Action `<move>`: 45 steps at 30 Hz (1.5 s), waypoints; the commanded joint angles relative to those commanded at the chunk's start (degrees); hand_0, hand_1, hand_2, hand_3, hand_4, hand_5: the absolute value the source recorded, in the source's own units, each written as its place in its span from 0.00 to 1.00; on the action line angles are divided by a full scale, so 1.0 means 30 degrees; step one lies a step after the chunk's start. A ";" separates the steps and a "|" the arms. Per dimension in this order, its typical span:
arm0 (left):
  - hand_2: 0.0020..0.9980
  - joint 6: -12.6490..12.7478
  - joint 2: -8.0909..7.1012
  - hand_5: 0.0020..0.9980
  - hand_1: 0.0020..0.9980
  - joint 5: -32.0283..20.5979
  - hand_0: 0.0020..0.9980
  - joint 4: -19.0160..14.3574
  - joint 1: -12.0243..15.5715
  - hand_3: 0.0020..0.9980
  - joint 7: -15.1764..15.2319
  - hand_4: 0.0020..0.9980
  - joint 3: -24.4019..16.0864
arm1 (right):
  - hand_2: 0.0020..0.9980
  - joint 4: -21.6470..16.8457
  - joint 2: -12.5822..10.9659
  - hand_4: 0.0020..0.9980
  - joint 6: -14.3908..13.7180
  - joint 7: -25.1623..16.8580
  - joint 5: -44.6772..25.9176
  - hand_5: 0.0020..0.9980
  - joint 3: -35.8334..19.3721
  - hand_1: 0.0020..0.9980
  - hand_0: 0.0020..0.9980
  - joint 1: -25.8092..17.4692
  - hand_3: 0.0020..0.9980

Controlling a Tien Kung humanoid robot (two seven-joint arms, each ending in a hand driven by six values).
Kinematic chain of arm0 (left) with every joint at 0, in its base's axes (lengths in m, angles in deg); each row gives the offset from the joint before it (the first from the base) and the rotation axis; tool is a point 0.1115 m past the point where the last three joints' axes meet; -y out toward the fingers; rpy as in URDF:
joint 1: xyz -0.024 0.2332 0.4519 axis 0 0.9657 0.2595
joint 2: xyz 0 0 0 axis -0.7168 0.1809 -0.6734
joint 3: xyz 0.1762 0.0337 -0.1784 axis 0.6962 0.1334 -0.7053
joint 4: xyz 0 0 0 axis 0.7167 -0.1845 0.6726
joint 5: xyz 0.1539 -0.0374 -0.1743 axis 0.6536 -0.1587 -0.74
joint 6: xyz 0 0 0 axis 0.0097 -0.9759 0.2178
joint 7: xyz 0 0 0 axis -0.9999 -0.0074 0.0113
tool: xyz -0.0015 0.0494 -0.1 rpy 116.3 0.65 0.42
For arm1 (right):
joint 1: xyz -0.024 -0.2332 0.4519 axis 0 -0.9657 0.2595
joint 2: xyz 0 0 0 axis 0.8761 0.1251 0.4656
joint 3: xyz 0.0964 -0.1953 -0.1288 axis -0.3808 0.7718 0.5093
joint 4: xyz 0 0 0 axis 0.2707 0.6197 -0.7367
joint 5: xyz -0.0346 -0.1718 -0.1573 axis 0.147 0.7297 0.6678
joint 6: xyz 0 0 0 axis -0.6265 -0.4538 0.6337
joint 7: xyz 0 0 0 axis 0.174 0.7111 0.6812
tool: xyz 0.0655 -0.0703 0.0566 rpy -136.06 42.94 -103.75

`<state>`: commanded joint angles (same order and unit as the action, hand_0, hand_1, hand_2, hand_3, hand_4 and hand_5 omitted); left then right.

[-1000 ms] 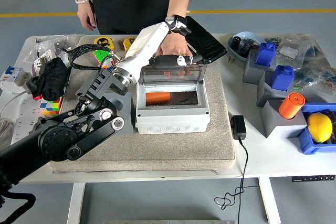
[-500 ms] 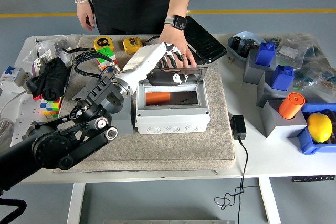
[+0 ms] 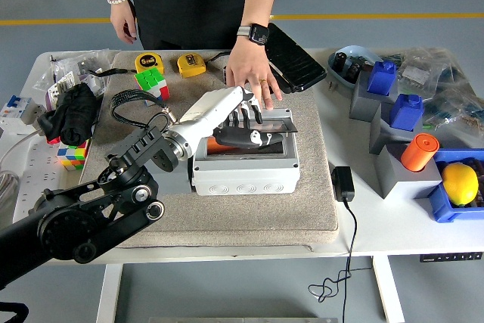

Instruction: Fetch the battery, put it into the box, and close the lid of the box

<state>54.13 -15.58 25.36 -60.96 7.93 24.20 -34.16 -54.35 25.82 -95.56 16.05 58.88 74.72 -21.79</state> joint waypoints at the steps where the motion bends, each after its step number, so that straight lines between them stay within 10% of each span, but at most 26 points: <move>1: 0.26 0.0024 0.0029 0.65 0.21 -0.0079 0.19 0.0085 0.0022 0.41 0.0055 1.00 0.0046 | 0.57 0.0002 0.0004 0.92 0.0003 0.0002 -0.0004 0.44 0.0015 0.58 0.60 -0.0002 0.52; 16: 0.28 0.1068 -0.0038 0.66 0.23 -0.1543 0.19 -0.0619 0.0668 0.46 0.1431 1.00 -0.1215 | 0.57 0.0009 -0.0019 0.92 -0.0006 -0.0003 0.0038 0.44 -0.0060 0.58 0.60 0.0040 0.52; 32: 0.49 0.3364 -0.1156 0.59 0.50 -0.8406 0.31 -0.1348 0.3821 0.52 0.6772 1.00 -0.8481 | 0.57 0.0354 -0.0083 0.92 -0.0039 0.0056 -0.0300 0.44 0.0319 0.58 0.60 0.0301 0.52; 45: 0.49 0.3471 -0.1526 0.59 0.51 -0.8521 0.31 -0.1548 0.5044 0.53 0.7289 1.00 -1.2523 | 0.57 0.0379 -0.0046 0.92 0.0046 0.0190 -0.0398 0.44 0.0491 0.58 0.60 0.0504 0.52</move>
<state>64.55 -20.16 -0.20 -65.61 23.06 46.07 -71.73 -53.21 25.68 -95.42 16.62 57.69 76.20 -20.28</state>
